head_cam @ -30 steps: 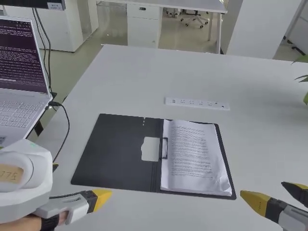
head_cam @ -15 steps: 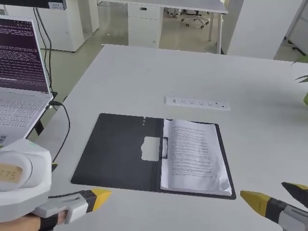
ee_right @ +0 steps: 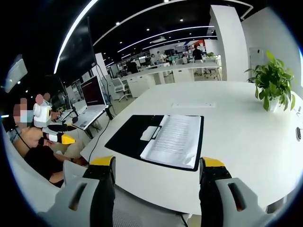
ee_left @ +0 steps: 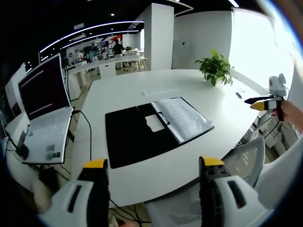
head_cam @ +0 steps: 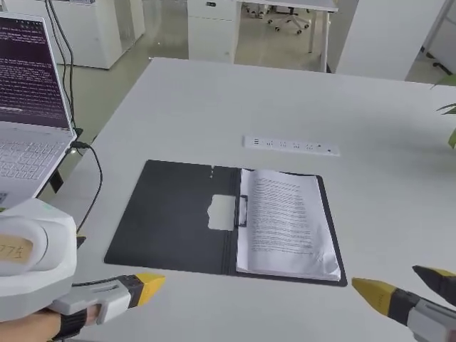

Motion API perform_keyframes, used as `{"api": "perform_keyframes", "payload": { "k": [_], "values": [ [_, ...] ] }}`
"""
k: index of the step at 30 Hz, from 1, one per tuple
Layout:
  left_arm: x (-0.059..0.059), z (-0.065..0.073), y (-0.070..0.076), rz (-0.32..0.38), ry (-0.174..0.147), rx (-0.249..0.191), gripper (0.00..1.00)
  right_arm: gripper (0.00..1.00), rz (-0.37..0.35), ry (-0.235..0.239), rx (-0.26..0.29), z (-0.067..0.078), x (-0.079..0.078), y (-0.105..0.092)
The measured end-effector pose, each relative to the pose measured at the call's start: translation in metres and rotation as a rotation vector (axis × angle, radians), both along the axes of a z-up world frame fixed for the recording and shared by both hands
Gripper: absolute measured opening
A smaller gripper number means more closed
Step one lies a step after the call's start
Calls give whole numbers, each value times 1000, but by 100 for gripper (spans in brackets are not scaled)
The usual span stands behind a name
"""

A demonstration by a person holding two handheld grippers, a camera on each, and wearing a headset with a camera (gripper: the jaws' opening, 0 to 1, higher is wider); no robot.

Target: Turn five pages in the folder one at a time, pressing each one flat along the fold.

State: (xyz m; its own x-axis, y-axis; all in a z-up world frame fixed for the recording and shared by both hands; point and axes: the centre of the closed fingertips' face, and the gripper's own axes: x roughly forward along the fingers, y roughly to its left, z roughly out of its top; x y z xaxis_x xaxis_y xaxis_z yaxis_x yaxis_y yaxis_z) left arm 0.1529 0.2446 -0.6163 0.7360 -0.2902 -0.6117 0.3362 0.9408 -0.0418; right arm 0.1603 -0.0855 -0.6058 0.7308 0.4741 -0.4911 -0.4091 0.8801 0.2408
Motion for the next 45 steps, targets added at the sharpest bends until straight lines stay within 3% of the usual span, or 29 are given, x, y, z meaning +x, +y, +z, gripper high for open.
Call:
{"api": "perform_keyframes", "payload": {
  "k": [11,25,36,45],
  "values": [
    [2,-7,-1,-3,8,-4,78,72,-3,12,5,-6,-1,1],
    [13,-15,-16,-45,16,-2,77,71,-25,21,13,-14,2,-1],
    [25,-25,-36,-102,20,4,77,71,-35,29,24,-21,7,3],
    [42,-38,-66,-181,17,13,77,70,-59,42,50,-35,12,3]
  ]
}}
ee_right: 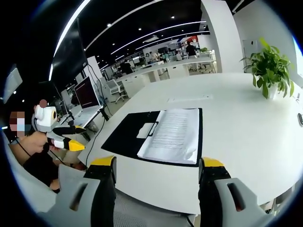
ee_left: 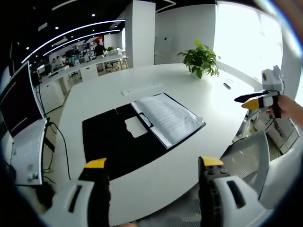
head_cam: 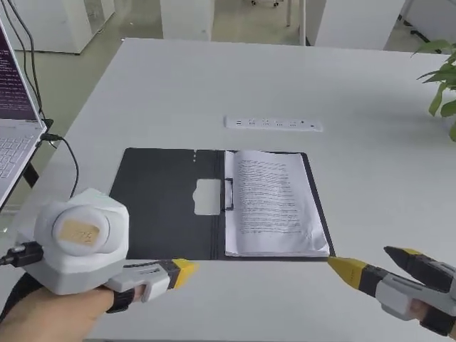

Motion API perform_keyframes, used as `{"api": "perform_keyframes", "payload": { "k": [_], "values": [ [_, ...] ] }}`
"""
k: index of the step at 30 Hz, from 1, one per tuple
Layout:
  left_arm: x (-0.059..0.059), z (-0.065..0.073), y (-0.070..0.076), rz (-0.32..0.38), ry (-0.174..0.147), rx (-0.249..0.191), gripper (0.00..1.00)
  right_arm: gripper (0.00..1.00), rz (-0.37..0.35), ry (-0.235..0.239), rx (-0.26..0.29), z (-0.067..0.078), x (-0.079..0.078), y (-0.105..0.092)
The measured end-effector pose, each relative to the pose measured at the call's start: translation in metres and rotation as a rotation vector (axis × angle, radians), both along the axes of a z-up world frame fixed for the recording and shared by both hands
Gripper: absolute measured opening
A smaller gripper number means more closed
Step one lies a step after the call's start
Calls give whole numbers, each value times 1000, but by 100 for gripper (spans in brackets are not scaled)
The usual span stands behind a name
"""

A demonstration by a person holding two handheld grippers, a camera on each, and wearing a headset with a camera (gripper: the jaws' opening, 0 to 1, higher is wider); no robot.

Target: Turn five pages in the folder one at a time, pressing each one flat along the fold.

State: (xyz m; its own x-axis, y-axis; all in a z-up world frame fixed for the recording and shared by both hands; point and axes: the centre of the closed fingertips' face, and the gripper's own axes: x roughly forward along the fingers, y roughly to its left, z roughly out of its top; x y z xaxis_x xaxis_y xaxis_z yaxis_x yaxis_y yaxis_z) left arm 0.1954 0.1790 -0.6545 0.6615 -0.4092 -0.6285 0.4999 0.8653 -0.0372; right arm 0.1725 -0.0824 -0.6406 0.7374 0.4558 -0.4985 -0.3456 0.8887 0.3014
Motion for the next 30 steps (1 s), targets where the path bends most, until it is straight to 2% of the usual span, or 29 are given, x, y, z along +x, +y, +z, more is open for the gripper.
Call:
{"api": "perform_keyframes", "payload": {
  "k": [4,6,20,30],
  "values": [
    [8,-4,-15,-29,-7,-3,76,70,-16,6,21,-6,2,1],
    [15,-7,-24,-43,-22,-2,76,70,-15,11,26,-9,3,2],
    [47,-25,-91,-203,-53,5,75,71,-23,13,26,-24,9,4],
    [71,-50,-132,-268,-47,20,74,71,-49,13,30,-35,15,0]
  ]
}}
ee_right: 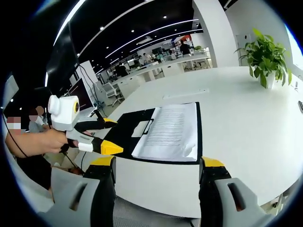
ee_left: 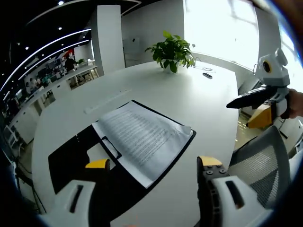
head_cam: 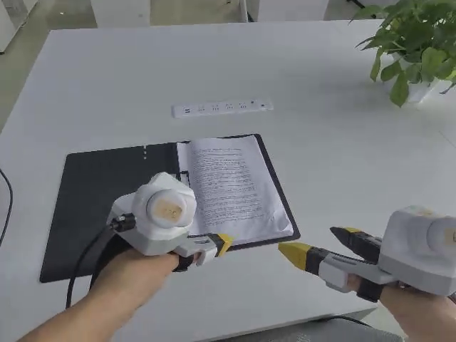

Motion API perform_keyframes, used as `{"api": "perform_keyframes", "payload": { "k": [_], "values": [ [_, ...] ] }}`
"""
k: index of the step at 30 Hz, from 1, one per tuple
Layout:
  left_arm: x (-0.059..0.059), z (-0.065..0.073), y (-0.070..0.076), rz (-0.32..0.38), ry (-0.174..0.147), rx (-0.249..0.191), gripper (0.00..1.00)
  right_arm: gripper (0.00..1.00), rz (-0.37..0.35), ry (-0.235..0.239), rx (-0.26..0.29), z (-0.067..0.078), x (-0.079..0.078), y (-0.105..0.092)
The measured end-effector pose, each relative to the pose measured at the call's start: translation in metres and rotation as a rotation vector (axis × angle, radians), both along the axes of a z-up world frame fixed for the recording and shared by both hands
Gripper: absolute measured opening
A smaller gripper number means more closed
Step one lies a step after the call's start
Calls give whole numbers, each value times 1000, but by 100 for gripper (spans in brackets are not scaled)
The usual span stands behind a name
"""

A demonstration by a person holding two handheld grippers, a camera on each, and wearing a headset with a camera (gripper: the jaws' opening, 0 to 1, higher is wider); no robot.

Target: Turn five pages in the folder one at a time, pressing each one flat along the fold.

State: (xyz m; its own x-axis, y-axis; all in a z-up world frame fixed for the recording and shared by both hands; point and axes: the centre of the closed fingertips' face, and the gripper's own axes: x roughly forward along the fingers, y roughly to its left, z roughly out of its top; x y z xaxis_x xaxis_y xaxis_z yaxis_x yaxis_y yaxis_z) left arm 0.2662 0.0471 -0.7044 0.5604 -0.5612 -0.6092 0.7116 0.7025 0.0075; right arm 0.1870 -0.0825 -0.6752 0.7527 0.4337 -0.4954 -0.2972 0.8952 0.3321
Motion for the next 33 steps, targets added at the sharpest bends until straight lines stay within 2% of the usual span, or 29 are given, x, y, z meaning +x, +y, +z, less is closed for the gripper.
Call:
{"api": "perform_keyframes", "payload": {
  "k": [7,9,13,15,16,21,23,25,28,33],
  "values": [
    [14,-15,-25,-12,8,2,74,71,-3,-9,-6,-5,9,1],
    [18,-20,-32,-22,0,5,74,70,-8,-13,-6,-7,12,1],
    [23,-33,-43,-35,3,17,73,69,-7,-14,2,-11,17,5],
    [28,-41,-49,-42,-9,31,73,69,-7,-12,6,-13,20,6],
    [30,-44,-50,-41,-6,38,72,68,-7,-12,6,-14,22,7],
    [42,-56,-59,-11,16,16,71,68,-13,-9,10,-19,28,7],
    [45,-60,-63,-12,12,4,71,68,-18,-9,16,-22,31,7],
    [49,-64,-66,-12,3,8,70,67,-24,-11,22,-24,34,6],
    [53,-74,-70,-7,27,13,70,67,-33,-12,24,-27,40,4],
    [55,-90,-74,-1,42,28,70,67,-40,-6,31,-32,44,3]
  ]
}}
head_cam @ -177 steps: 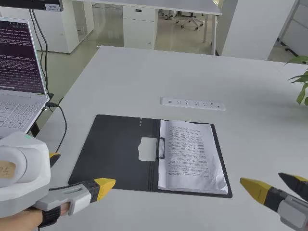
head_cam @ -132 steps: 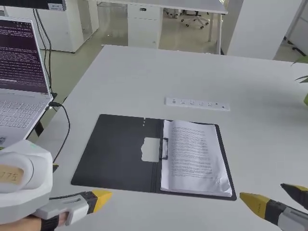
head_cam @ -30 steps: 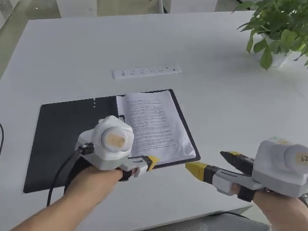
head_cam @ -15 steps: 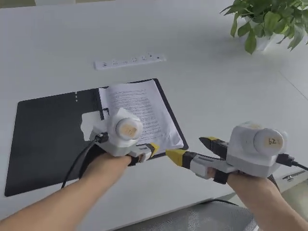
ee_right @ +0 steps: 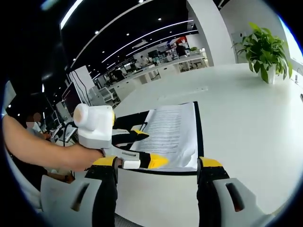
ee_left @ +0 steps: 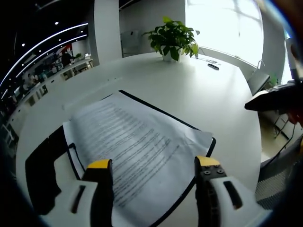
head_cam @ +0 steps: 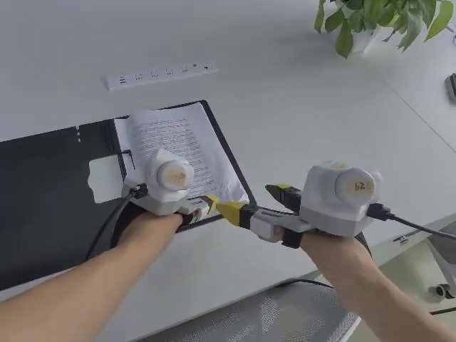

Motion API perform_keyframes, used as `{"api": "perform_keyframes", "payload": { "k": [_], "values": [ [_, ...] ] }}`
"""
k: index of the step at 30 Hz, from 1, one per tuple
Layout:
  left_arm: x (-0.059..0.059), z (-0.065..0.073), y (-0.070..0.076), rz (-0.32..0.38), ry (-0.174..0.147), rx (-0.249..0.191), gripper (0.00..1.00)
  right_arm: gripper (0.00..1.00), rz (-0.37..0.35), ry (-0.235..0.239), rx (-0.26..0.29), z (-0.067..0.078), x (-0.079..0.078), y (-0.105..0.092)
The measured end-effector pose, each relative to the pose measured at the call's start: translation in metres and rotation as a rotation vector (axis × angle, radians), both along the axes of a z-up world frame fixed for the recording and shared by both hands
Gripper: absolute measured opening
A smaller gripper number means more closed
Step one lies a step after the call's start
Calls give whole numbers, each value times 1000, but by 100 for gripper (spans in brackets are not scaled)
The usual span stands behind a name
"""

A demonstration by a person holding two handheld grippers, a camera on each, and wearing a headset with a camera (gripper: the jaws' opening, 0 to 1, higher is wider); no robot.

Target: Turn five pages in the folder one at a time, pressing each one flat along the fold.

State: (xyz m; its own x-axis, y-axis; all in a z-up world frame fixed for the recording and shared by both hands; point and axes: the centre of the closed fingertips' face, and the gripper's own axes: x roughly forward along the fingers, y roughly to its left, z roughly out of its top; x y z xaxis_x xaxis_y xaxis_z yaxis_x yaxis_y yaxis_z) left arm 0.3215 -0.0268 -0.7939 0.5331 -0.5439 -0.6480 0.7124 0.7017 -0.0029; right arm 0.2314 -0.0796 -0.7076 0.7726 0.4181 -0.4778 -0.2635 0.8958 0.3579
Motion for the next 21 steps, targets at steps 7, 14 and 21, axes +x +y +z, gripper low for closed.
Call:
{"api": "perform_keyframes", "payload": {
  "k": [7,14,21],
  "values": [
    [1,-9,-4,7,-8,14,63,67,-8,15,13,-7,2,-2],
    [0,-13,-2,-13,-33,3,56,66,-22,25,27,-14,5,-5],
    [-6,-13,-8,-41,-33,-16,46,66,-22,37,35,-20,7,-3]
  ]
}}
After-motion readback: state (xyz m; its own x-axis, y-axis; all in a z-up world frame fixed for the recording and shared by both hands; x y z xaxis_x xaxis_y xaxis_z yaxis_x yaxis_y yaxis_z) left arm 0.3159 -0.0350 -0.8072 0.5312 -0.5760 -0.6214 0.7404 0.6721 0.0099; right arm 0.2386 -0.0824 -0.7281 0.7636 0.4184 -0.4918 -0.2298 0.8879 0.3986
